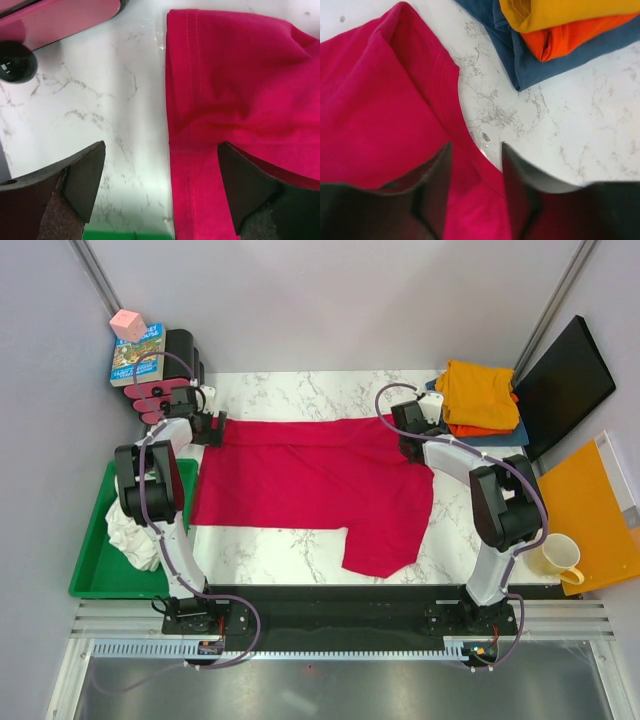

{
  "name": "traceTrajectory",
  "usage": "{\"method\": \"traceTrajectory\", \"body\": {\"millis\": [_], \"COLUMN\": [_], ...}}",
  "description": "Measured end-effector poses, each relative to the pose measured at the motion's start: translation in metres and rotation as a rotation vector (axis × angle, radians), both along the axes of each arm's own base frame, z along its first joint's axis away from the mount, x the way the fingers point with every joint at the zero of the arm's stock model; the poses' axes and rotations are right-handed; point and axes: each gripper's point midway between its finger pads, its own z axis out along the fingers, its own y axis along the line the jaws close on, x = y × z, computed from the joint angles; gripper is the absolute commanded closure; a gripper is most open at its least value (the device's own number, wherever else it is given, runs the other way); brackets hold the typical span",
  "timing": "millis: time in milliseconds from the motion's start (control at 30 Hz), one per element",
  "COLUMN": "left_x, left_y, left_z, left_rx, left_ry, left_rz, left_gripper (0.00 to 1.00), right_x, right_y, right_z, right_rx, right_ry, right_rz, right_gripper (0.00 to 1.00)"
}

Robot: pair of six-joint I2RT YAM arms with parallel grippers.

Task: Fold and stack the t-shirts
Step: Fold the flattened tshirt in 1/3 of the way

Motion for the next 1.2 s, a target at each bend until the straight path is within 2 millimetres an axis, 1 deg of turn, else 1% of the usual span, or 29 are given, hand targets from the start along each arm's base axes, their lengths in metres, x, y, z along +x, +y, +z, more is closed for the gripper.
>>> {"method": "traceTrajectory", "body": {"millis": [67,100,167,233,300,333,400,433,467,500,533,567,633,667,700,733,767,800,833,867,933,1000,1200], "left_x": [-0.006,-0.006,-0.003,0.0,0.011,0.016,0.028,0.033,0.039,0.044,0.05,0.053,0.054,0.051,0.048,0.044,0.039,0.034,0.03,0.027,0.024,0.024,0.021], "left_y": [-0.003,-0.004,-0.009,-0.014,-0.022,-0.024,-0.032,-0.038,-0.046,-0.053,-0.062,-0.073,-0.091,-0.099,-0.107,-0.113,-0.116,-0.116,-0.116,-0.114,-0.111,-0.109,-0.109], "left_z": [0.009,0.016,0.035,0.054,0.081,0.089,0.107,0.113,0.115,0.116,0.114,0.107,0.084,0.07,0.056,0.043,0.032,0.024,0.018,0.015,0.013,0.013,0.011], "left_rx": [-0.016,-0.027,-0.048,-0.07,-0.101,-0.109,-0.12,-0.121,-0.123,-0.125,-0.126,-0.129,-0.14,-0.146,-0.153,-0.16,-0.169,-0.174,-0.177,-0.179,-0.183,-0.186,-0.191], "left_ry": [-0.007,-0.02,-0.062,-0.107,-0.17,-0.192,-0.233,-0.248,-0.255,-0.258,-0.256,-0.242,-0.191,-0.155,-0.116,-0.08,-0.048,-0.02,0.001,0.014,0.028,0.028,0.041], "left_rz": [-0.008,-0.014,-0.023,-0.03,-0.045,-0.05,-0.067,-0.081,-0.097,-0.111,-0.129,-0.147,-0.175,-0.186,-0.197,-0.206,-0.211,-0.212,-0.208,-0.206,-0.199,-0.194,-0.189], "left_gripper": [0.01,0.01,0.0,0.01,0.01,0.04,0.07,0.11,0.14,0.17,0.24,0.26,0.32,0.33,0.34,0.34,0.34,0.33,0.32,0.32,0.32,0.32,0.32], "right_x": [0.001,0.001,0.005,0.017,0.031,0.035,0.048,0.053,0.057,0.06,0.061,0.06,0.056,0.053,0.047,0.043,0.037,0.034,0.03,0.028,0.022,0.014,-0.008], "right_y": [0.002,0.003,0.006,0.012,0.021,0.025,0.037,0.042,0.048,0.051,0.057,0.061,0.07,0.074,0.081,0.087,0.095,0.099,0.108,0.114,0.125,0.132,0.147], "right_z": [0.007,0.012,0.031,0.054,0.077,0.085,0.099,0.1,0.097,0.093,0.084,0.074,0.052,0.045,0.035,0.031,0.026,0.024,0.022,0.02,0.016,0.01,-0.011], "right_rx": [0.011,0.015,0.027,0.046,0.075,0.087,0.122,0.132,0.142,0.144,0.148,0.15,0.14,0.134,0.123,0.116,0.108,0.105,0.103,0.109,0.112,0.109,0.091], "right_ry": [-0.013,-0.022,-0.052,-0.098,-0.147,-0.163,-0.192,-0.194,-0.188,-0.177,-0.157,-0.131,-0.077,-0.053,-0.024,-0.009,0.009,0.016,0.026,0.029,0.042,0.06,0.117], "right_rz": [0.011,0.016,0.035,0.051,0.081,0.096,0.135,0.157,0.175,0.191,0.209,0.22,0.247,0.263,0.287,0.303,0.329,0.341,0.37,0.384,0.418,0.444,0.492], "right_gripper": [0.24,0.2,0.19,0.2,0.26,0.3,0.6,0.74,1.0,1.0,1.0,1.0,1.0,1.0,0.98,0.95,0.85,0.8,0.76,0.69,0.65,0.64,0.63]}}
